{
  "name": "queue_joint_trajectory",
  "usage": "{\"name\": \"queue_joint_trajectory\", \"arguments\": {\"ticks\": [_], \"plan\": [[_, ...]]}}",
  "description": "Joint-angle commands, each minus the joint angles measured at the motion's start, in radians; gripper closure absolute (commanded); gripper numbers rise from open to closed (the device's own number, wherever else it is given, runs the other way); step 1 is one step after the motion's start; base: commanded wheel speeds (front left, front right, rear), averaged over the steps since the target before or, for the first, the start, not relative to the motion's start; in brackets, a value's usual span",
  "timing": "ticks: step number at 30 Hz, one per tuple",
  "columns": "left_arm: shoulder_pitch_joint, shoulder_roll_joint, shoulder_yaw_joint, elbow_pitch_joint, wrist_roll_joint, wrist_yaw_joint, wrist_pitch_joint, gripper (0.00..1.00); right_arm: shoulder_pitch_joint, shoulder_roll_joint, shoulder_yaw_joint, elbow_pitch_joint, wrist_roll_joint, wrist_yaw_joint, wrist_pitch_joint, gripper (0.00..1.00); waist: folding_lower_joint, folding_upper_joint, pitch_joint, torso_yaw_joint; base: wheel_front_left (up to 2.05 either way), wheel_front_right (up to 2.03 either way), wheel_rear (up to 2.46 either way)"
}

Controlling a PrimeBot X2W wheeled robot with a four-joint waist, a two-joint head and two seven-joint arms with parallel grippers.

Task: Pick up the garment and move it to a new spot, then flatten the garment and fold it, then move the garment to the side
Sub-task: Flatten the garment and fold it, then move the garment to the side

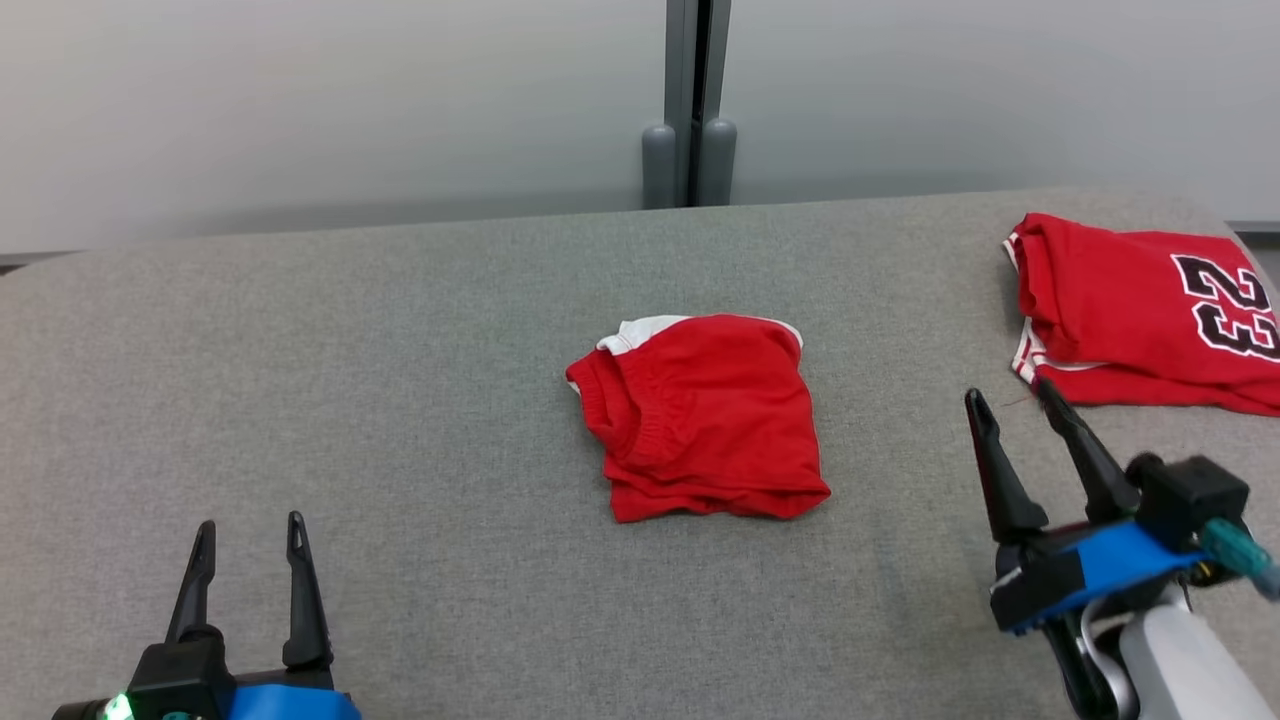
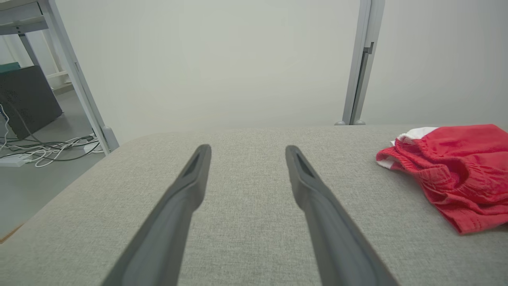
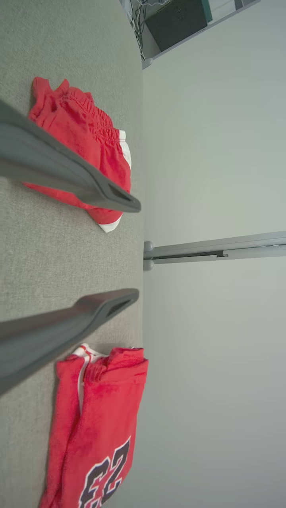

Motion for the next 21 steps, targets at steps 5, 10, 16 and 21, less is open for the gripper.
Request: {"name": "queue_joint_trajectory", "arguments": {"ticks": [5, 10, 16, 21], "plan": [[0.025, 0.013, 0.001, 0.011, 0.006, -0.005, -0.004, 0.00, 0.162, 0.078, -0.104, -0.118, -0.092, 0.000, -0.005, 0.00, 0.0000, 0.0002, -0.040, 0.005, 0.00, 0.00, 0.00], [0.045, 0.023, -0.002, 0.031, 0.009, -0.005, -0.004, 0.00, 0.250, 0.128, -0.142, -0.176, -0.155, 0.000, -0.005, 0.00, 0.0000, 0.0002, -0.069, 0.013, 0.00, 0.00, 0.00], [0.062, 0.032, -0.011, 0.048, 0.008, -0.007, 0.006, 0.00, 0.302, 0.158, -0.150, -0.195, -0.198, 0.000, 0.020, 0.00, 0.0000, 0.0002, -0.094, 0.022, 0.00, 0.00, 0.00], [0.068, 0.037, -0.015, 0.028, 0.002, -0.006, 0.030, 0.00, 0.317, 0.166, -0.154, -0.208, -0.216, 0.000, 0.043, 0.00, 0.0000, 0.0002, -0.102, 0.027, 0.00, 0.00, 0.00]]}}
